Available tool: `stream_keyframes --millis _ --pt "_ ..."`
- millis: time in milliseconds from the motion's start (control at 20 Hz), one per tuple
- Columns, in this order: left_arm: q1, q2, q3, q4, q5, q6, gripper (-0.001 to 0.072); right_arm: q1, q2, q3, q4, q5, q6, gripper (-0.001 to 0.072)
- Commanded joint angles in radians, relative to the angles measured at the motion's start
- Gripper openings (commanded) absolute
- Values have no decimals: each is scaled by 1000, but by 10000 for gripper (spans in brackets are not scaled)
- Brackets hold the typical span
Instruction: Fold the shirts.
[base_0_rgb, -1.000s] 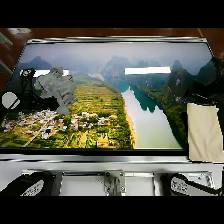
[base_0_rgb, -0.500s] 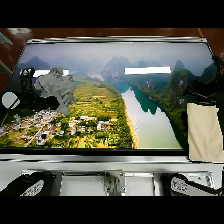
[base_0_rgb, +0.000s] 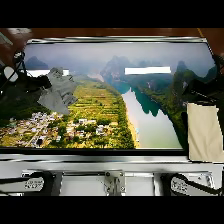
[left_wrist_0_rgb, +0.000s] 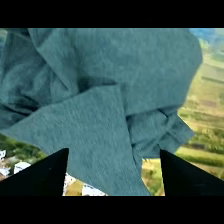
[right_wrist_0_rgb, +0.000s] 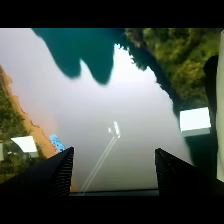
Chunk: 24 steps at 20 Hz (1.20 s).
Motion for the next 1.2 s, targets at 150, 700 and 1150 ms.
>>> stream_keyframes --millis 150,700,1150 --pt "38 -483 437 -12 -200 -13 720 0 0 1 0 -13 -3 618" --pt "29 -592 536 -172 -203 10 37 0 0 1 0 -97 -3 618" --pt "-180 -2 566 -179 -212 235 36 10 121 3 48 -117 -49 618"
